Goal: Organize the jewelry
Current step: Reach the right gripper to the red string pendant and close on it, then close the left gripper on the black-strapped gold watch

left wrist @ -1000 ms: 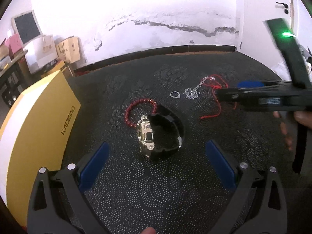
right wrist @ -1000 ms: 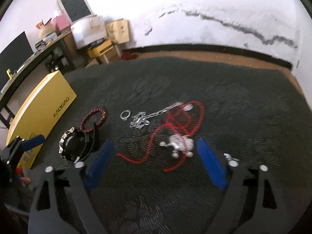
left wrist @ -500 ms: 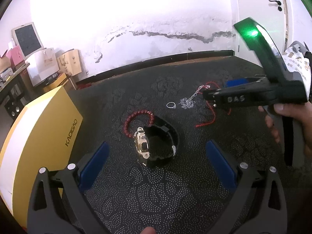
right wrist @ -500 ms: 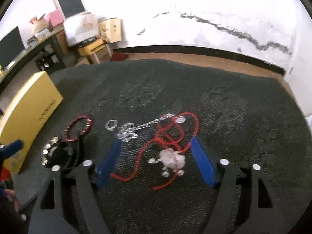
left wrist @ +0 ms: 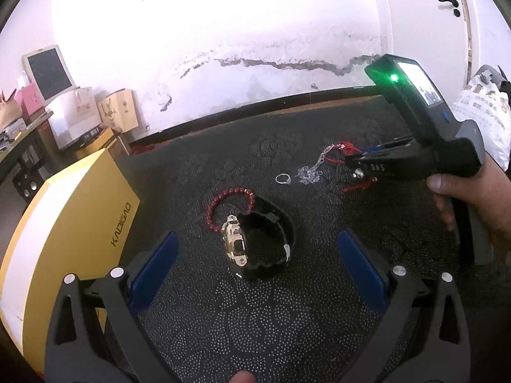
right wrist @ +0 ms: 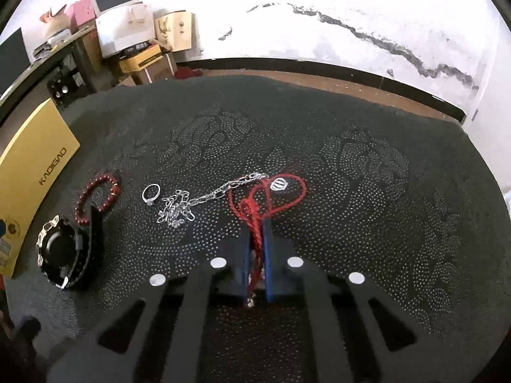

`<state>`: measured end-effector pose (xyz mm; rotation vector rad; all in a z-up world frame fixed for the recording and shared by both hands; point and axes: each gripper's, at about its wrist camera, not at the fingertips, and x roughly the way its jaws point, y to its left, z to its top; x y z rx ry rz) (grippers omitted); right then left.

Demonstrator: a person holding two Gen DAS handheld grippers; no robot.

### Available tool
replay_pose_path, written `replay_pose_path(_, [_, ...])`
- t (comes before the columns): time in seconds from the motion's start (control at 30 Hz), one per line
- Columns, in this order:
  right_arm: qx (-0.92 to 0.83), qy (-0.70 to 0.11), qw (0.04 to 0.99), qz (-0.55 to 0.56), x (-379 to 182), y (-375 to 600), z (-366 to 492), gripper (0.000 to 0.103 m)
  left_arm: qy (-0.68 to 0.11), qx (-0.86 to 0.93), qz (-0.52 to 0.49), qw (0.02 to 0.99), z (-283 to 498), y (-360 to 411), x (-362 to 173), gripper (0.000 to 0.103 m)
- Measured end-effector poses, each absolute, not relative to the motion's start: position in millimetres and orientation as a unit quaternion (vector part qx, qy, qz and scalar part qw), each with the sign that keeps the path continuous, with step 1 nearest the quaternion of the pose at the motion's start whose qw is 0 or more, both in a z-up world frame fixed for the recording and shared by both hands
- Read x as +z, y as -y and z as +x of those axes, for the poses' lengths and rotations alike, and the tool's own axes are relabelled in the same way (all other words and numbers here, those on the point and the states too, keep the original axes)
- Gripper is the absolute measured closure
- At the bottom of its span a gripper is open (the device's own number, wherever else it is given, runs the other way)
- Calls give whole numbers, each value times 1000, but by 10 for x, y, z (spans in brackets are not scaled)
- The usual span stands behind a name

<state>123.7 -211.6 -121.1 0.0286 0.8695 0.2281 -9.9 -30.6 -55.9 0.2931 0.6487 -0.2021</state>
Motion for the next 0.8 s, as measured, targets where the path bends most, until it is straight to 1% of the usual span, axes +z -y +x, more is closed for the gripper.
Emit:
replay_pose_path(0.1, [111,-404,908,21,-1157,2119,1153,98,-317,-97,143,933,-83,304,-569,6])
replay_pose_path(0.3, [119,-349,929,41,-750,2131,737,98,-321,-98,138,932,-34,329,-630,6])
replay_pose_path(0.43, [123,-345,929,63,-724,2191,577,98,-332,-89,127,931,85,388,-691,6])
replay_pose_path(0.7, [144,-333,928,86,-696,2222,501,98,-386,-65,28,920,414,195,-864,7])
replay_pose_path(0.73, [146,-329,929,88,-681,2232,479,98,-392,-62,30,917,451,207,-897,13])
replay_pose_path(0.77, [149,-326,929,91,-659,2235,480,98,-398,-63,40,914,473,238,-934,24])
replay_pose_path(0.8, [153,-321,930,96,-633,2243,453,98,-407,-71,52,909,497,285,-984,29])
